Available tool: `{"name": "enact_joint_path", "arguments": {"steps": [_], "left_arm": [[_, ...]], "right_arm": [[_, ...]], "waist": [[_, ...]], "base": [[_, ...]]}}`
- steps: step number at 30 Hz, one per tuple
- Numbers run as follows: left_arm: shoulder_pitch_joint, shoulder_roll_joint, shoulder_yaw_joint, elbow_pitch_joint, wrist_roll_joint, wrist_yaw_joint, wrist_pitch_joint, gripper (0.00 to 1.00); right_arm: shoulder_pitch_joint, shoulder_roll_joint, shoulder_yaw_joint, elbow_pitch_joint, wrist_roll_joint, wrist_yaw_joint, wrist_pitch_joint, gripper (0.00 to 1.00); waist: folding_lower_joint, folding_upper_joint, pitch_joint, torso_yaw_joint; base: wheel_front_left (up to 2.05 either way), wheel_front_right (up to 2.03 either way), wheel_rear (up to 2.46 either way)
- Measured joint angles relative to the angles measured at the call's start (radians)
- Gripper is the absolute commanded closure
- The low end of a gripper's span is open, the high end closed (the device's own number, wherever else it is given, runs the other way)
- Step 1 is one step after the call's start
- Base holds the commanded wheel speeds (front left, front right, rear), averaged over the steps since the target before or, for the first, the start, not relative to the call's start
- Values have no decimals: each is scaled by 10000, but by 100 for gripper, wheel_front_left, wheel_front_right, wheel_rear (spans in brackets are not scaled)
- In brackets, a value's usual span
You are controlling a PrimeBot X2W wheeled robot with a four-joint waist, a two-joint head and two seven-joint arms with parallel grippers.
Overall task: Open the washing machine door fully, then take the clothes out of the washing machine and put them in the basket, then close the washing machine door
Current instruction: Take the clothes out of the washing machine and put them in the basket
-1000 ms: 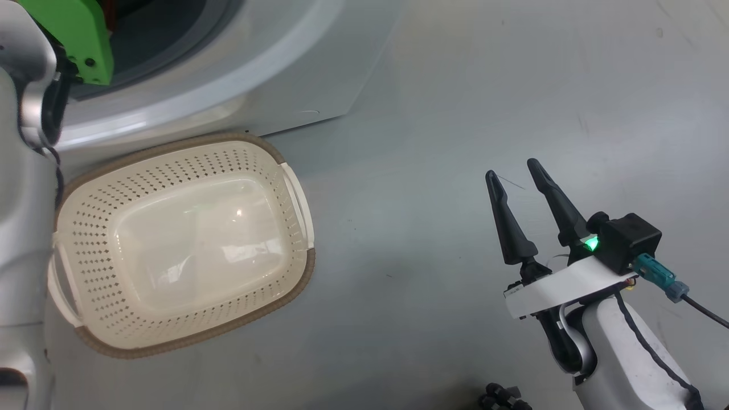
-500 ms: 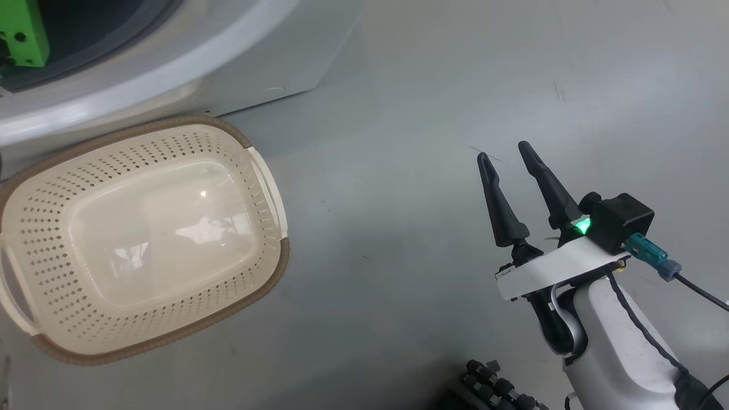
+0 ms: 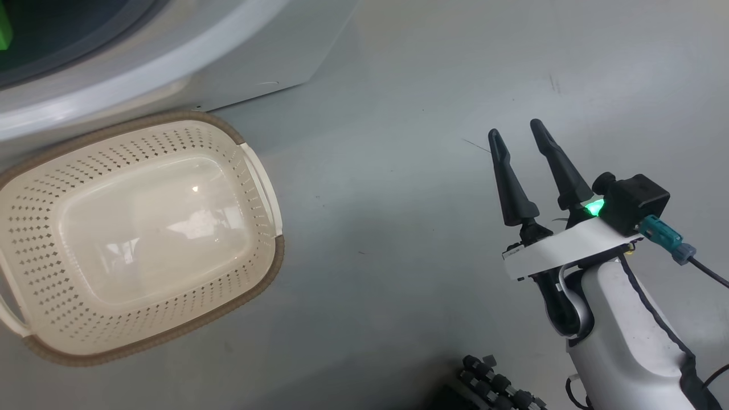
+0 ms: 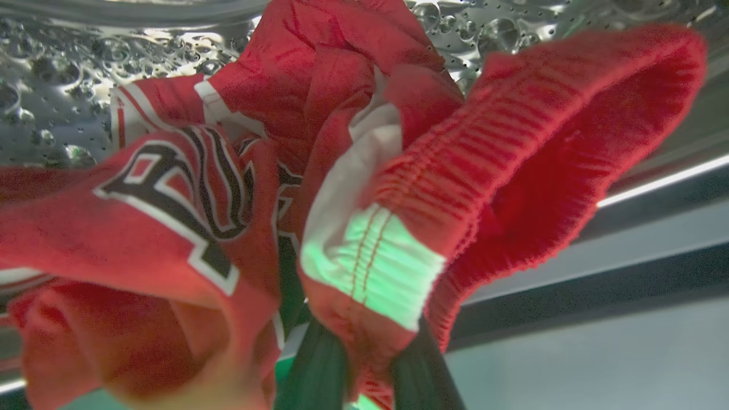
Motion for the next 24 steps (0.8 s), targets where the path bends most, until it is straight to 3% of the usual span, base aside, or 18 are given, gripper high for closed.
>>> {"name": "enact_joint_path", "arguments": {"steps": [11, 24], "left_arm": [[116, -569, 190, 6, -470, -75, -727, 100], [1429, -1007, 633, -849, -849, -182, -3258, 100]], "right_arm": [[-39, 0, -495, 4, -75, 6, -2, 0], [-78, -21, -805, 13, -372, 90, -12, 0]], "waist": [[1, 0, -77, 364], [0, 0, -480, 910]], "base": [[0, 0, 0], [0, 0, 0]]}}
